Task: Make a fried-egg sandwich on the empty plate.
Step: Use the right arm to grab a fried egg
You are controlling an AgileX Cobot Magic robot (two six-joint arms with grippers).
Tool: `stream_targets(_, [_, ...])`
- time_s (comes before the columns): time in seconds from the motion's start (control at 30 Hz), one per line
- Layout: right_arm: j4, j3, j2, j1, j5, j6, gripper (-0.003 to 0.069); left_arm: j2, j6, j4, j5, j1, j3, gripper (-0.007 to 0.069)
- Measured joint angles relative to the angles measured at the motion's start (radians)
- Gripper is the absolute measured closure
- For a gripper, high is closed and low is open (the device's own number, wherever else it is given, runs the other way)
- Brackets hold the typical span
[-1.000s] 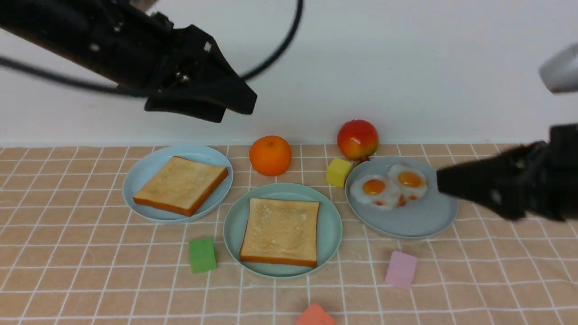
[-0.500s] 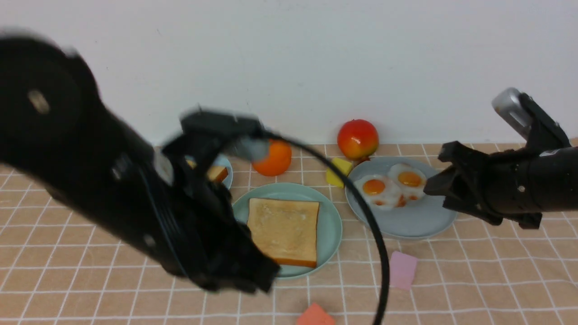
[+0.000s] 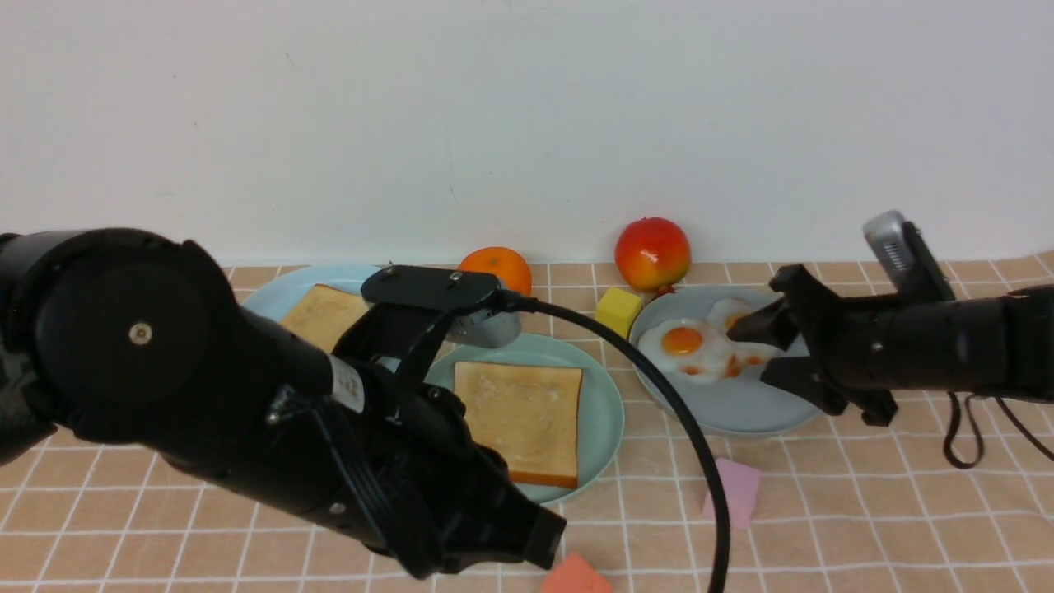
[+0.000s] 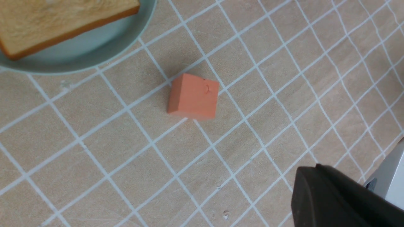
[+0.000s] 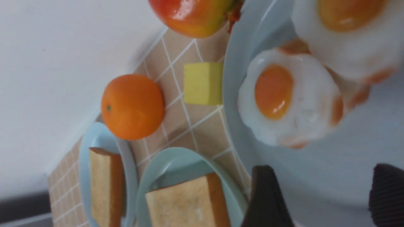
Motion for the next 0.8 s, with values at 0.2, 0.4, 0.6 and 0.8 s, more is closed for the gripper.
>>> stream_targets(0.2, [0.025, -0.059, 0.097, 0.000, 0.025, -0.036, 0.0217, 0.000, 0.000, 0.000, 0.006, 0.000, 0.000, 0.0638])
stream_targets(0.4, [0.028, -0.111, 0.156, 0.000, 0.025, -0.012, 0.0217, 0.000, -0.001, 0.009, 0.014, 0.000, 0.000, 0.0638])
stream_targets(0.6, [0.029, -0.167, 0.192, 0.000, 0.025, -0.010, 0.0217, 0.000, -0.001, 0.012, 0.014, 0.000, 0.000, 0.0638])
stream_targets(0.8, [0.035, -0.199, 0.228, 0.000, 0.033, 0.020, 0.0218, 0.000, -0.001, 0.018, 0.016, 0.000, 0.000, 0.0638])
